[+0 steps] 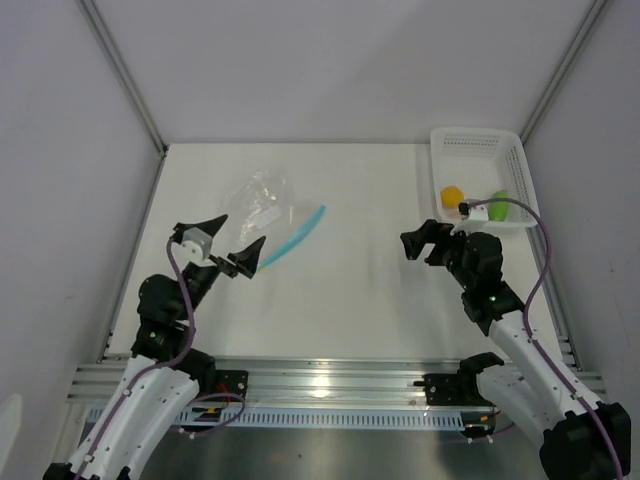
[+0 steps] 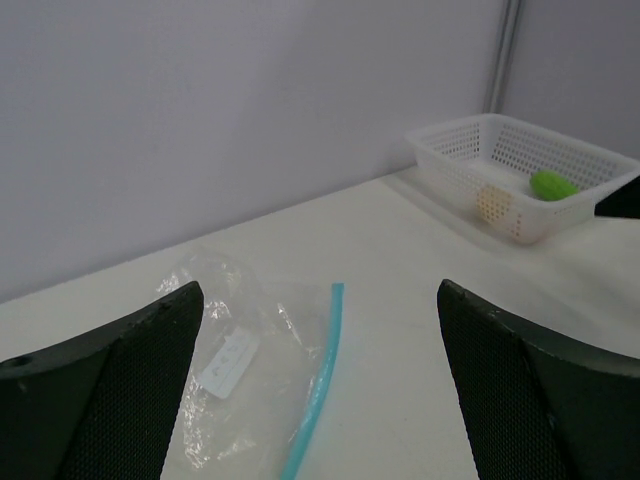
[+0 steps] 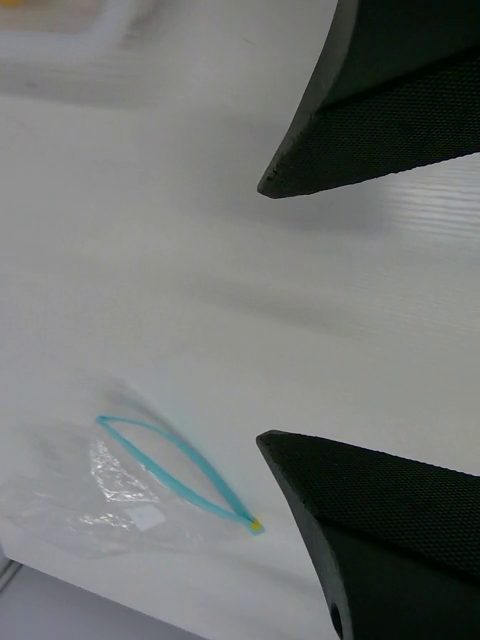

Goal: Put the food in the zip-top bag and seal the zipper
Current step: Pick up the zipper food storage bag at the center of the board.

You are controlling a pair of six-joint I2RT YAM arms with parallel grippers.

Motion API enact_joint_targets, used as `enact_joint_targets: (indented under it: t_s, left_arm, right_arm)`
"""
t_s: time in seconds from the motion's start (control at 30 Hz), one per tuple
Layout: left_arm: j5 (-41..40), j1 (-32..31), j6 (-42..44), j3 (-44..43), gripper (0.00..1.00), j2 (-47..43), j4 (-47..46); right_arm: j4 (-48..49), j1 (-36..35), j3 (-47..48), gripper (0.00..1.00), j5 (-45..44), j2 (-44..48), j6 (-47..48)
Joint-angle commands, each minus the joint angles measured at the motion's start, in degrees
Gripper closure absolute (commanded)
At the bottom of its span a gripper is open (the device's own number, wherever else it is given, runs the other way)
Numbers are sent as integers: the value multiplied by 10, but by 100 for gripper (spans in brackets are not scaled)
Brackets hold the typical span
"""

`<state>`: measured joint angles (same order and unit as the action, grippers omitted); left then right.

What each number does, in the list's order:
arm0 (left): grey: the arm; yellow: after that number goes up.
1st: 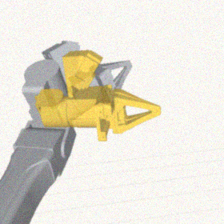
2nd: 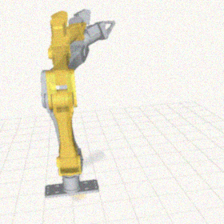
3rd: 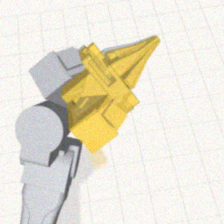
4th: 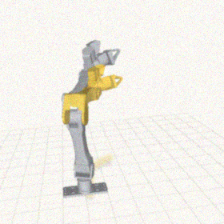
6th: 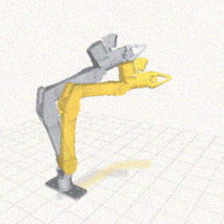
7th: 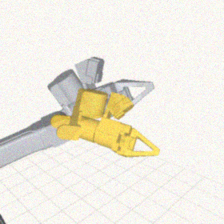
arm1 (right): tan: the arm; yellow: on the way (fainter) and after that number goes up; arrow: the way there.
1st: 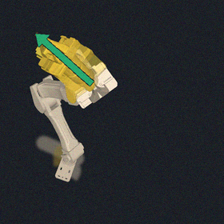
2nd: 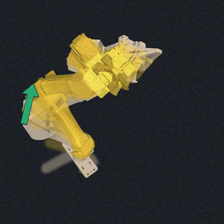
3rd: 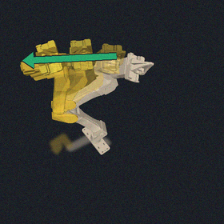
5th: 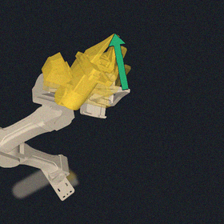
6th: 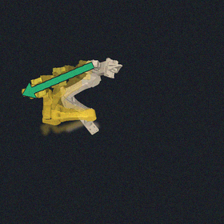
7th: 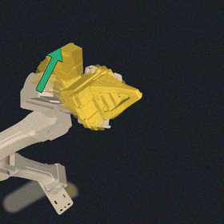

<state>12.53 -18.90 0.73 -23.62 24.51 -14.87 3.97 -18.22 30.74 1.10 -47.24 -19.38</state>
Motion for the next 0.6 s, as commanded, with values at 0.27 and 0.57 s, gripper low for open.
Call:
enact_joint_targets:
  t_s: [0.27,0.57]
  left_arm:
    - [-238,-1,-351,-135,1,-7,393]
    - [-161,-2,-320,-114,7,82,339]
  right_arm:
    - [-69,144,-53,1,282,17,-146]
    - [-159,140,-27,1,286,32,-95]
